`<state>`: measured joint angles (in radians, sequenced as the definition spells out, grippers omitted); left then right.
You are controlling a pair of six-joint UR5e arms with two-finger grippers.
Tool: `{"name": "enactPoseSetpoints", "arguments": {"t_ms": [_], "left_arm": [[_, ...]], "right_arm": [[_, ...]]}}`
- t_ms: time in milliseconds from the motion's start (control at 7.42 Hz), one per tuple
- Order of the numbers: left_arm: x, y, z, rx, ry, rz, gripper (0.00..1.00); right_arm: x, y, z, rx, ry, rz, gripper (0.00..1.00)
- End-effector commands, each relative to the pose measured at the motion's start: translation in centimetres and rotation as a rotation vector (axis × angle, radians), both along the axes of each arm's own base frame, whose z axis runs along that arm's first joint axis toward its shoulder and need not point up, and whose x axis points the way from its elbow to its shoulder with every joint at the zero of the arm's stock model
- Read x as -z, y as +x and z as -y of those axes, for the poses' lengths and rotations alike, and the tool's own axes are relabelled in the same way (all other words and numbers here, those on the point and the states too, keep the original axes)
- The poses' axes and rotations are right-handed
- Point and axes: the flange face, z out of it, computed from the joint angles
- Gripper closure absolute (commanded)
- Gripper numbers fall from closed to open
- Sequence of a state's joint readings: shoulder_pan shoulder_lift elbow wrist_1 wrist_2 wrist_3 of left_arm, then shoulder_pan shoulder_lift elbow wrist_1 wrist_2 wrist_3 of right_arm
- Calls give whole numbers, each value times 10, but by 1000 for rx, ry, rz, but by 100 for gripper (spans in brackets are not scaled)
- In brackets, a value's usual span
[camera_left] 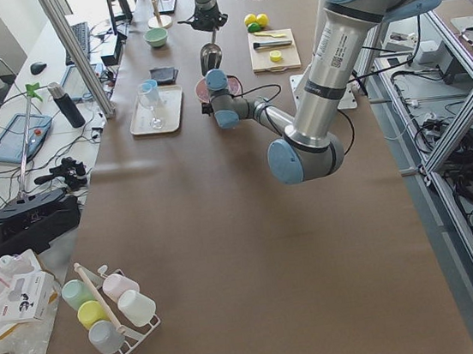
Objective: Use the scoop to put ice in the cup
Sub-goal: 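Swing the metal scoop with the right gripper over the pink bowl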
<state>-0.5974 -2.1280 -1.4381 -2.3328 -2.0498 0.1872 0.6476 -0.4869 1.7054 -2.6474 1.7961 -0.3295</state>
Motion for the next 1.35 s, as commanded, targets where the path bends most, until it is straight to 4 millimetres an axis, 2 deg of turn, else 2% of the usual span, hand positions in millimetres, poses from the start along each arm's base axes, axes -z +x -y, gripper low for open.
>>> {"name": "enactPoseSetpoints", "arguments": {"t_ms": [0,269,539,808,1212], "left_arm": [[-2,-2,0,-9,-5,-1,1],[-4,-3,1,-7,-8,3,1],[-4,-4,3,-4,-7,2,1],[-4,-4,2,-6,-6,2,1],[-4,-4,3,-4,-6,2,1]], "right_arm": [[-5,-12,-11,130,9,-114,100],[-13,-13,-7,149,6,-156,100],[-23,-24,2,151,-7,-191,100],[-25,-35,10,149,0,-185,100],[-20,-64,14,154,17,-163,100]]}}
